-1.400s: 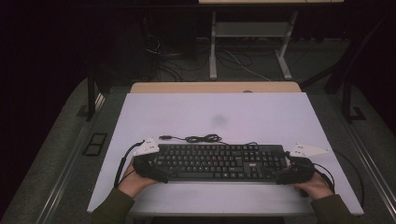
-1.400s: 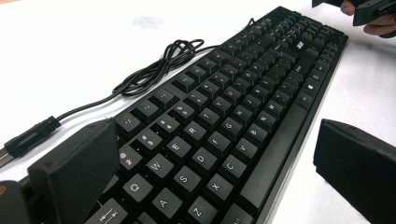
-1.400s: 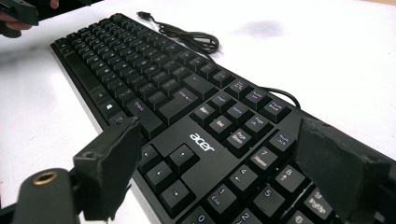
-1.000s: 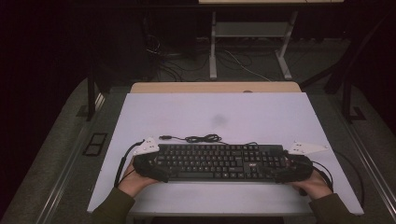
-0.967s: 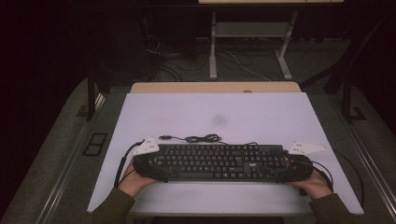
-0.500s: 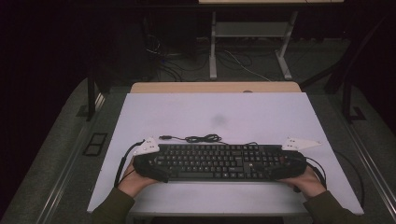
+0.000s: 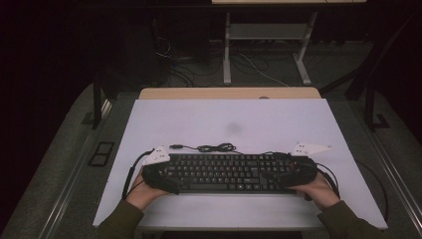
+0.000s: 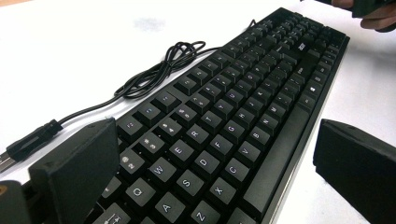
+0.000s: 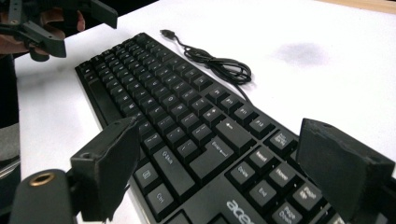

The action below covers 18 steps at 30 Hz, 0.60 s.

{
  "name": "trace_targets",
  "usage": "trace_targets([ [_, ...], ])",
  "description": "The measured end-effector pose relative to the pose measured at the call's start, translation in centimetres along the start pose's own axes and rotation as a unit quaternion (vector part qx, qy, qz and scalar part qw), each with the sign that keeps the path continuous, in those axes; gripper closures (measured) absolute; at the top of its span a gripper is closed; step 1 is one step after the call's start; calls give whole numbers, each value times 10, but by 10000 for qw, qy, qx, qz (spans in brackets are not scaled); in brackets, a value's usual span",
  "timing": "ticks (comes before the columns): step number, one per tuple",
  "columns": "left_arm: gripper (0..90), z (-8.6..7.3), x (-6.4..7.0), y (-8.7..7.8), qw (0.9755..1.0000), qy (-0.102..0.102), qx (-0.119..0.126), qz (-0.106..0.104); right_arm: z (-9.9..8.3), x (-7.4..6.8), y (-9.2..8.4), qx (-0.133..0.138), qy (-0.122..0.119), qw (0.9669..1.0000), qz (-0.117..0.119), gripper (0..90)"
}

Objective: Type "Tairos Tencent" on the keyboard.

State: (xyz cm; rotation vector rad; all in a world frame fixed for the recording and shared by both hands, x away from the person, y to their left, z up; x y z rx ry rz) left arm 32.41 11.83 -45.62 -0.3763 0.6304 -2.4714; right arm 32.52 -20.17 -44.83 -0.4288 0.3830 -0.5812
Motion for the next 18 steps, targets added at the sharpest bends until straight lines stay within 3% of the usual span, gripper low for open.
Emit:
trace_targets([
  [18,0,1,-1,3,10000,-25,6,-7,10,-5,23,-93,-38,9998,176,134],
])
Point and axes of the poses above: each handheld gripper's, and its own axes: y roughly forward along the jaws, z roughly out of its top, x roughly to its right, the point moved 7 cm from there along y, roughly forward along the jaws, and after that the axes turned 1 degree about z, right-handed, at the moved point
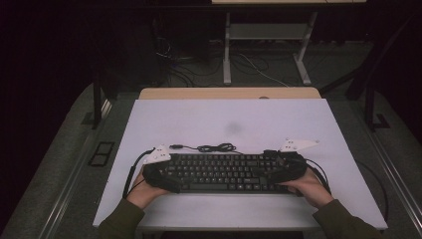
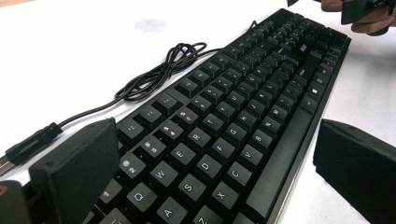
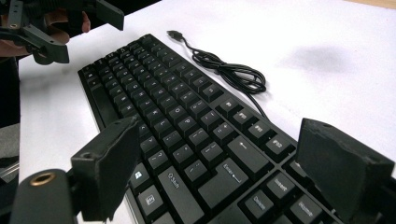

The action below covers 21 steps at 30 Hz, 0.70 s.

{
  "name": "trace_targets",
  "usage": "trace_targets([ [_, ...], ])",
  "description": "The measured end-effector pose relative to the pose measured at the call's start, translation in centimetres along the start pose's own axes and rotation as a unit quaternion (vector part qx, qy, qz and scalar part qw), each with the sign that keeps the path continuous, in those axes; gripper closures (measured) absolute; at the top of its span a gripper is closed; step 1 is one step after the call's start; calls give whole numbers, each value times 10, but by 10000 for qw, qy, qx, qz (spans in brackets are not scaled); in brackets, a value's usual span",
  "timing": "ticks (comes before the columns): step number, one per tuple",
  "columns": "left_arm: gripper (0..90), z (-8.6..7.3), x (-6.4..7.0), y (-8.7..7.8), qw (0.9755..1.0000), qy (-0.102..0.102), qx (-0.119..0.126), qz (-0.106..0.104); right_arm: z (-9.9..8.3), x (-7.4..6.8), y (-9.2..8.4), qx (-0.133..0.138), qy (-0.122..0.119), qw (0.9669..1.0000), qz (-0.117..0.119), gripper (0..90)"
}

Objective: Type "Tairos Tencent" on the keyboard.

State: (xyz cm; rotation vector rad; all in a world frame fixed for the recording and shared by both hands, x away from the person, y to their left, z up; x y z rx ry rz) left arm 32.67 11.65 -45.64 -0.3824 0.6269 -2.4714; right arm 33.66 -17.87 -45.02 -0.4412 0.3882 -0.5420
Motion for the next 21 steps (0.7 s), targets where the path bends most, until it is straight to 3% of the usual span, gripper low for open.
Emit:
trace_targets([
  [12,0,0,1,1,10000,26,-11,-20,9,-4,19,-47,-66,9999,91,139],
  [21,0,0,1,2,10000,42,-13,-30,9,-4,23,-97,-59,9999,84,151],
])
Point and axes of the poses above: each handheld gripper's, and its own axes: y roughly forward along the jaws, z roughly out of its top, x roughly to its right, the point moved 7 cm from there along y, roughly forward along the jaws, and after that the axes turned 1 degree about z, right-handed, at the moved point
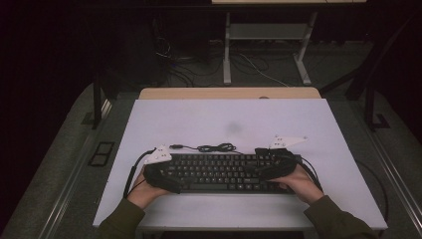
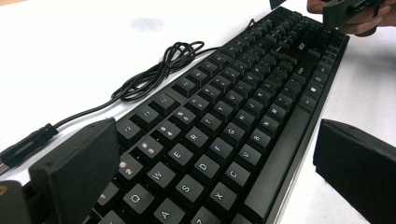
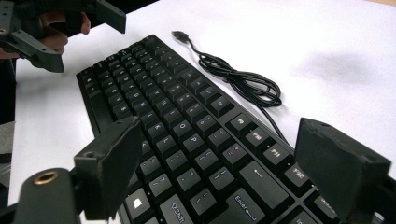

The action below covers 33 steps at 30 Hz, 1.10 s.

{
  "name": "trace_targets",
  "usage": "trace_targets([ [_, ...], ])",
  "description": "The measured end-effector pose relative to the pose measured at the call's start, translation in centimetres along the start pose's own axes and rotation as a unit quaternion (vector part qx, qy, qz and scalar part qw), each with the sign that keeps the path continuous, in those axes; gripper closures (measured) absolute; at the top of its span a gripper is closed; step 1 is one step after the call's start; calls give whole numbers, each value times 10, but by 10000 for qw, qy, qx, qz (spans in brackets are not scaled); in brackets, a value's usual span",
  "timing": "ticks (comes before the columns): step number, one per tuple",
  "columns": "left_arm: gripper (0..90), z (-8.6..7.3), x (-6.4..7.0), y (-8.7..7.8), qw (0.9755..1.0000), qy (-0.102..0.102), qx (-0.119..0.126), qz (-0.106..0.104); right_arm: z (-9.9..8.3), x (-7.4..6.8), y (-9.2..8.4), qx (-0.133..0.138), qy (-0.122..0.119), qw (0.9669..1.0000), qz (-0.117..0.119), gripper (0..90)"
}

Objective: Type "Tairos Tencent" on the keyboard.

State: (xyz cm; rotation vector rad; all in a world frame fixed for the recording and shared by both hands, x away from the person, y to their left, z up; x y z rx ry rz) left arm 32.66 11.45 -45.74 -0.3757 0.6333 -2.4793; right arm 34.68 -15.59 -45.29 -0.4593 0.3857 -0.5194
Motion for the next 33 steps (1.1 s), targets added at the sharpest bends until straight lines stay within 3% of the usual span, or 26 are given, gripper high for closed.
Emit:
trace_targets([
  [12,0,0,0,0,10000,11,-13,10,-3,0,0,-166,-28,9998,89,372],
  [15,0,0,0,0,10000,11,-19,15,-5,-2,1,-239,-49,9995,212,454],
  [20,0,0,0,0,10000,14,-19,15,-7,-6,1,-319,-165,9992,201,560],
  [29,0,0,0,1,10000,28,-26,16,-15,-10,1,-521,-292,9978,300,877],
  [33,0,0,0,1,10000,31,-30,18,-17,-12,1,-625,-379,9967,358,892],
])
Point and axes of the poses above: each handheld gripper's, and its own axes: y roughly forward along the jaws, z roughly out of its top, x roughly to its right, the point moved 7 cm from there along y, roughly forward along the jaws, and after that the axes turned 1 degree about z, right-handed, at the moved point
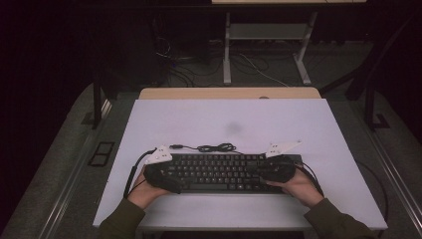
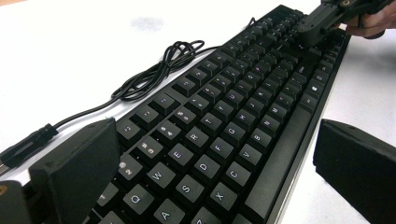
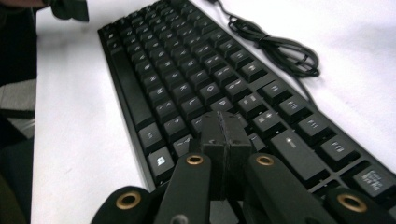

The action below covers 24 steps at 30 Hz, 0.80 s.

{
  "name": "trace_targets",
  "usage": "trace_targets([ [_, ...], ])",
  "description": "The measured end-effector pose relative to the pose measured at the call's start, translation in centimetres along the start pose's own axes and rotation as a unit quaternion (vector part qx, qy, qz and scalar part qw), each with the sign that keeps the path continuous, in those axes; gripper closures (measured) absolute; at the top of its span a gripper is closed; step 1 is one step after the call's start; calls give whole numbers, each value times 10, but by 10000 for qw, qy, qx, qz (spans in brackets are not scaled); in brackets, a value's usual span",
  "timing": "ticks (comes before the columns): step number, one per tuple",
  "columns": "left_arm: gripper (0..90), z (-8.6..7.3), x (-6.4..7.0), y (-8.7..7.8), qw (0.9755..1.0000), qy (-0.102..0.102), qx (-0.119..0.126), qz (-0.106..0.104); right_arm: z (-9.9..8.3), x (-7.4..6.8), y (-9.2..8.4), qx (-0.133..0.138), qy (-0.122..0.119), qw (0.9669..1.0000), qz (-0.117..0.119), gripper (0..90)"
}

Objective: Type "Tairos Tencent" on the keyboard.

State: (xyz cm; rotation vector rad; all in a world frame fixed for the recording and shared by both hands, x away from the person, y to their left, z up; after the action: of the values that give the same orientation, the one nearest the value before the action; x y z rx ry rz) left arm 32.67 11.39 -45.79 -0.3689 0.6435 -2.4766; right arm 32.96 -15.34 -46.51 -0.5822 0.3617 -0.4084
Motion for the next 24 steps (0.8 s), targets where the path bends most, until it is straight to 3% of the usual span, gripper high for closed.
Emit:
trace_targets([
  [24,0,0,1,0,10000,12,-2,-6,-16,-5,9,-494,-136,9986,107,892],
])
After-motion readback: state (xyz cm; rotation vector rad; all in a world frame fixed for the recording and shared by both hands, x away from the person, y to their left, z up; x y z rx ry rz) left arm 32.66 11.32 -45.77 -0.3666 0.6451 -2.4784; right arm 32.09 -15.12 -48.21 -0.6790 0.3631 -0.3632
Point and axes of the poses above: each handheld gripper's, and its own axes: y roughly forward along the jaws, z roughly out of its top, x roughly to its right, the point moved 7 cm from there along y, roughly forward along the jaws, and after that the axes turned 1 degree about z, right-handed, at the moved point
